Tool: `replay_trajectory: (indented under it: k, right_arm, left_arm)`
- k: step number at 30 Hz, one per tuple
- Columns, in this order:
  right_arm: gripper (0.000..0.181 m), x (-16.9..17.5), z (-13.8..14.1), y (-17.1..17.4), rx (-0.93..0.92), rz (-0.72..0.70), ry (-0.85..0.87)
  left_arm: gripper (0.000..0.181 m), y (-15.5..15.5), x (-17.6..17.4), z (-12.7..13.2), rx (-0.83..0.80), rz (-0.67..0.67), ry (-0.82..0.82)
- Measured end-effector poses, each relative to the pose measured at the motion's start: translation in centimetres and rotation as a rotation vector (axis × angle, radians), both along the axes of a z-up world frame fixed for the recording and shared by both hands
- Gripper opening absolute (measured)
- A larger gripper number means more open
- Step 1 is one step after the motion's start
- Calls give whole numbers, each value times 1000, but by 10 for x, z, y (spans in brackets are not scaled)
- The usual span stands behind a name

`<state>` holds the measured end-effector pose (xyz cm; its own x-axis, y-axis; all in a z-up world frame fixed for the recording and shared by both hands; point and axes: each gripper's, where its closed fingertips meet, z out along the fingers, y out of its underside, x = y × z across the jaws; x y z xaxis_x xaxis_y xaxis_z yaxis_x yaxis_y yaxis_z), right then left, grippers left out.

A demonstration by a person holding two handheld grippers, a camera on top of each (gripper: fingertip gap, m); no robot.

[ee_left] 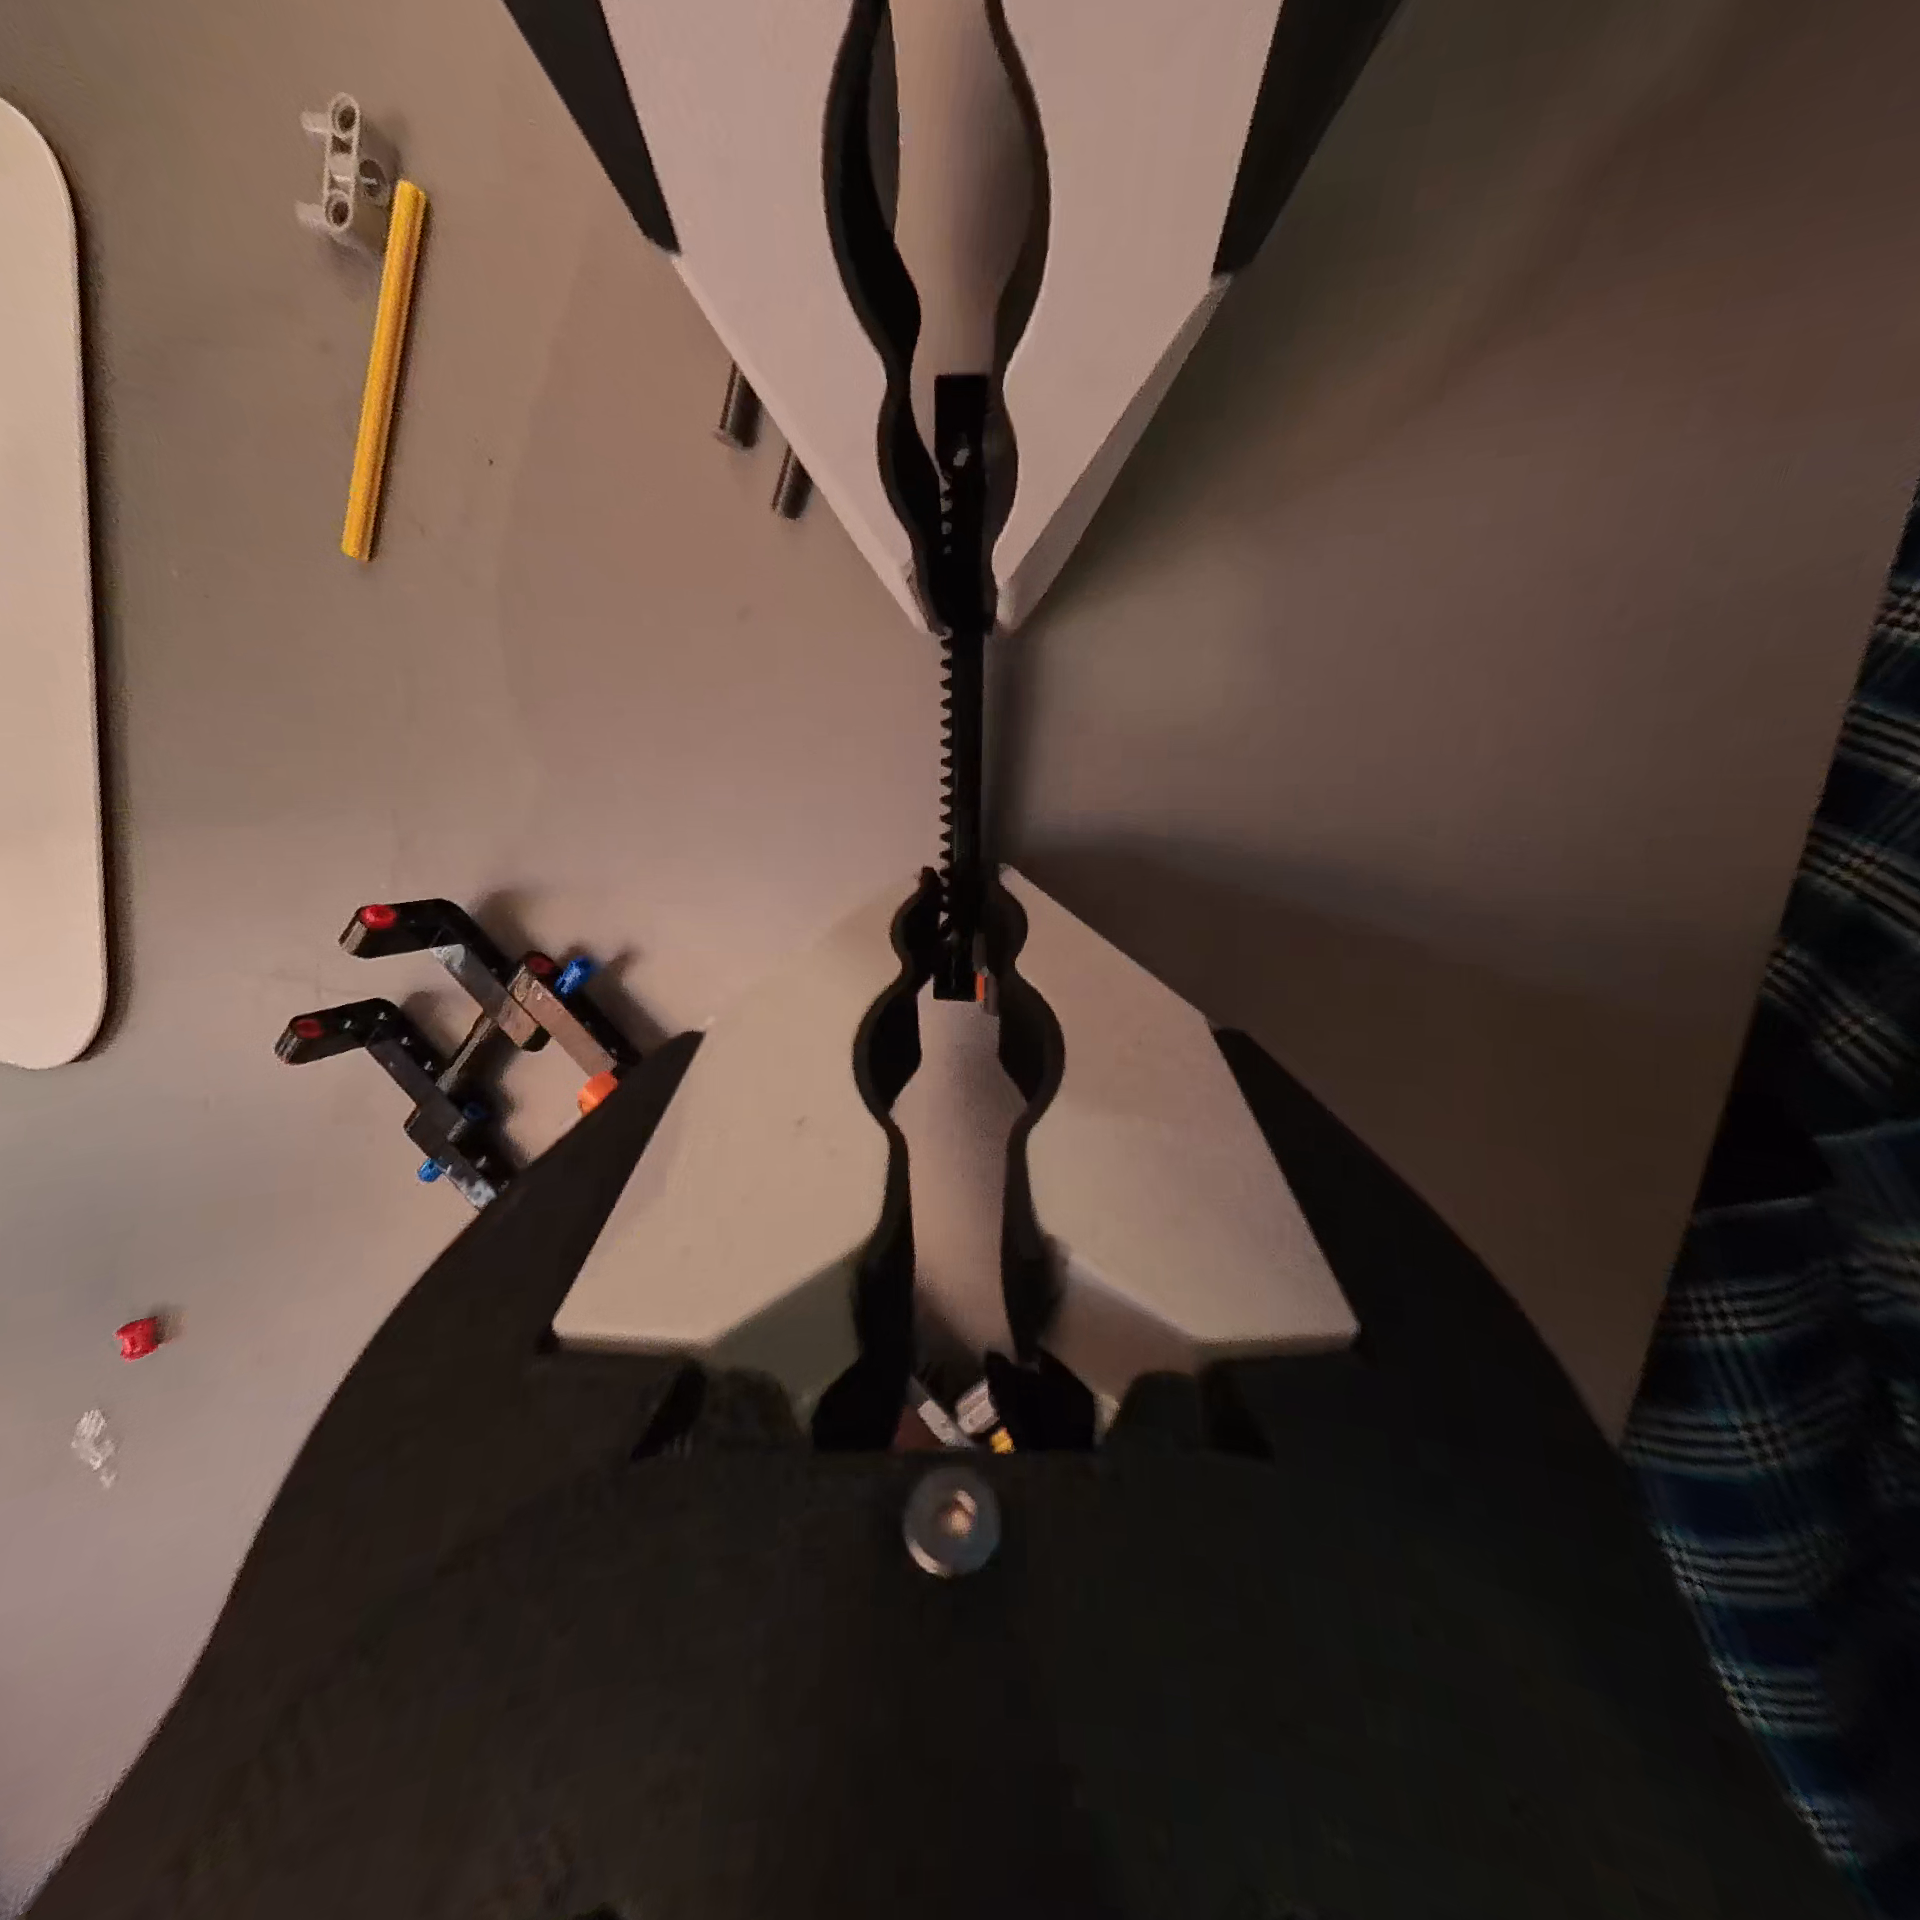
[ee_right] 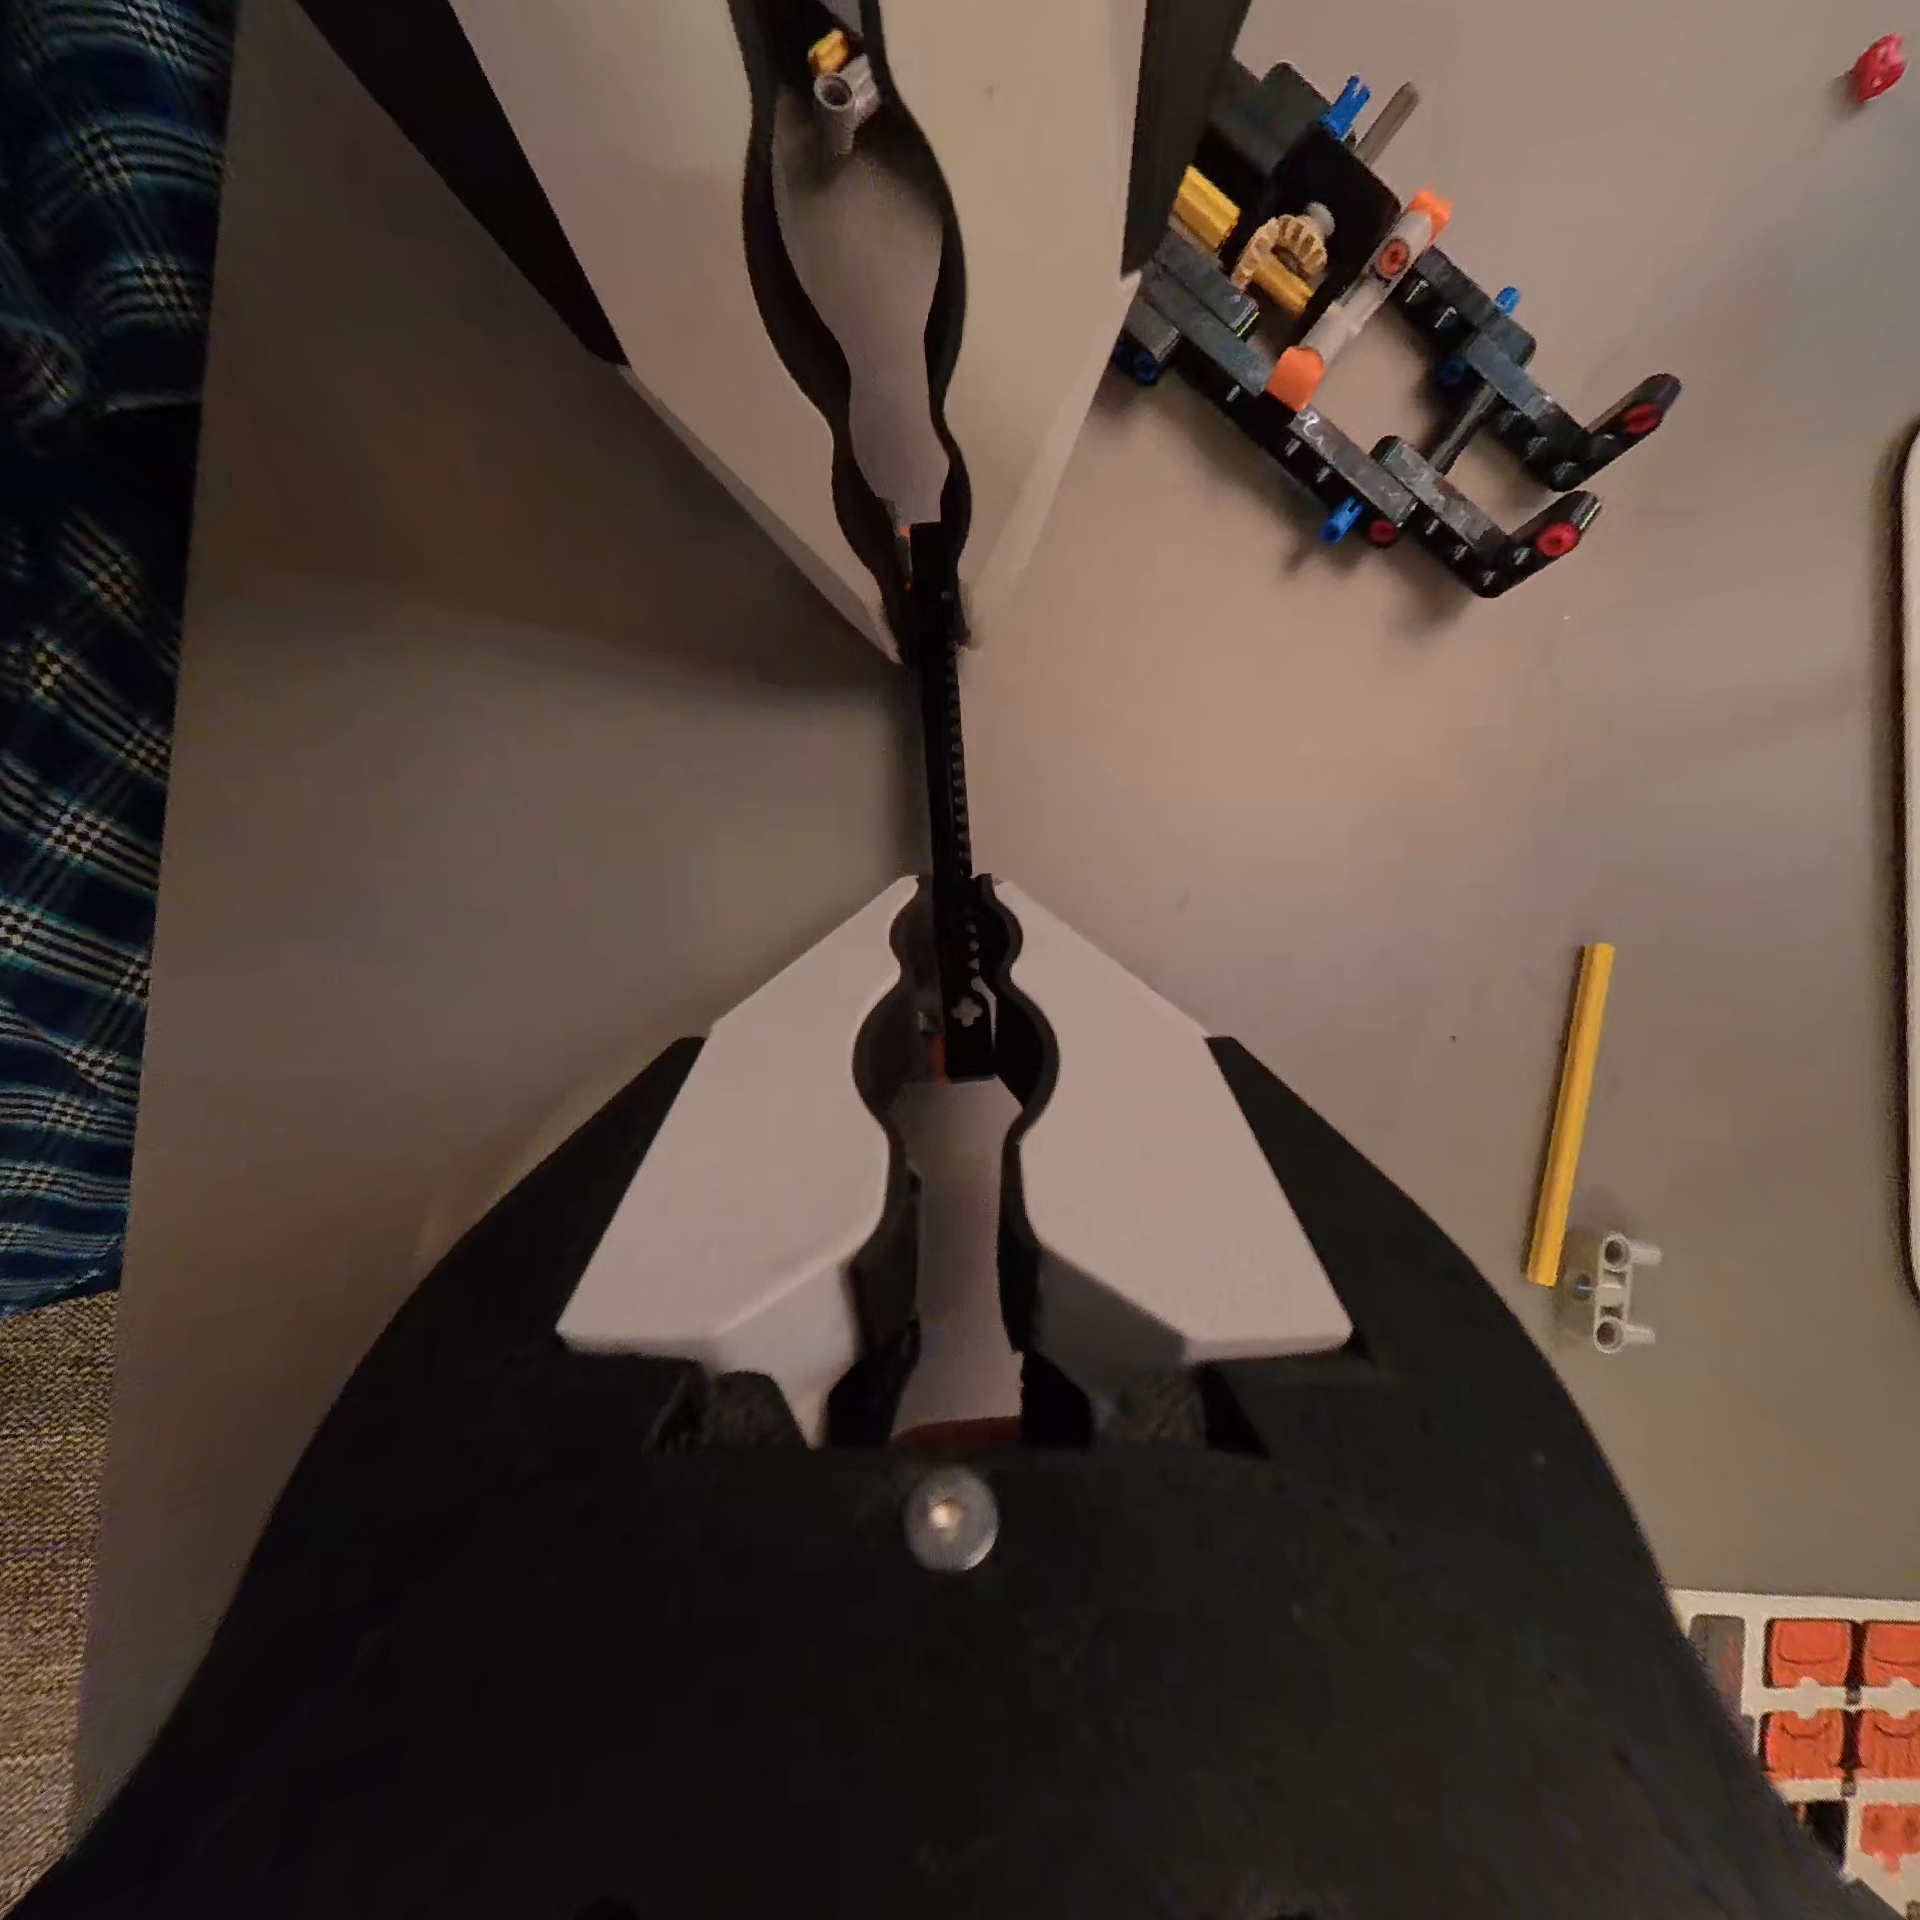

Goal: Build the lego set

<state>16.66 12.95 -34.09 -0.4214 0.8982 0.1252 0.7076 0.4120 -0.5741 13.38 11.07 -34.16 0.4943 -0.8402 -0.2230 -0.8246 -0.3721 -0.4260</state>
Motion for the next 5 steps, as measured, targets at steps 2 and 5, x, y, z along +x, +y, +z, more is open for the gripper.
replay_trajectory:
  k: [2, 5]
  right_arm:
    - [4, 0, 0, 0, -5, -1, 3]
    - [9, -1, 1, 1, -2, -4, 6]
  left_arm:
    - [6, 0, 0, -1, -2, 5, -8]
    - [6, 1, -2, 0, 0, 12, -8]
